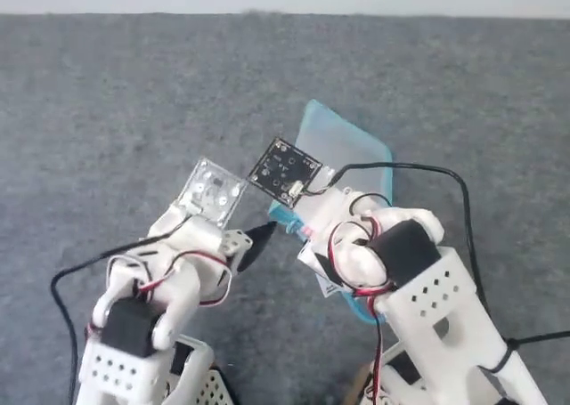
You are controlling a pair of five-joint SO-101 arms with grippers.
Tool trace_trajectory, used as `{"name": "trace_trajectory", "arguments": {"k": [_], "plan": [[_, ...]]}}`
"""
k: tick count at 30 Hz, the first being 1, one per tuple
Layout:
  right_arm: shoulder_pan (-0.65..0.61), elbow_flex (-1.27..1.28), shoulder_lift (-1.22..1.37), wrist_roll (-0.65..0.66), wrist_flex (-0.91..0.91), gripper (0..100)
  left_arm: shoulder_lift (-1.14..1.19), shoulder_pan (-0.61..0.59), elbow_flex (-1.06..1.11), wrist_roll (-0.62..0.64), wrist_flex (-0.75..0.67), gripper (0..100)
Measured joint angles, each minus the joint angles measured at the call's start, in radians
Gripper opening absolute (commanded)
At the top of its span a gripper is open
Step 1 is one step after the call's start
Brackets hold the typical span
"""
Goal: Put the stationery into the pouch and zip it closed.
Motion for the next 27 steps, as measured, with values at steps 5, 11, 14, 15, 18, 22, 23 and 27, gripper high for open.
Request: {"name": "trace_trajectory", "arguments": {"k": [5, 11, 14, 15, 18, 22, 23, 27], "plan": [[0.002, 0.002, 0.0, 0.0, 0.0, 0.7, -0.021, 0.003, -0.002, 0.002, 0.0, 28], [-0.005, 0.002, 0.0, 0.0, 0.0, 0.7, -0.028, 0.003, 0.018, 0.002, -0.032, 28], [-0.038, 0.002, 0.0, 0.0, 0.023, 0.7, -0.02, 0.003, 0.063, 0.002, -0.086, 28], [-0.055, -0.003, 0.0, -0.003, 0.037, 0.7, -0.011, 0.003, 0.069, 0.002, -0.104, 28], [-0.081, -0.035, 0.002, -0.005, 0.078, 0.7, 0.031, 0.006, 0.074, 0.006, -0.155, 28], [-0.087, -0.049, 0.002, -0.005, 0.106, 0.7, 0.074, 0.008, 0.072, 0.009, -0.213, 28], [-0.087, -0.049, 0.002, -0.005, 0.109, 0.7, 0.078, 0.008, 0.08, 0.009, -0.224, 28], [-0.087, -0.049, 0.002, -0.005, 0.109, 0.7, 0.081, 0.008, 0.106, 0.012, -0.275, 28]]}}
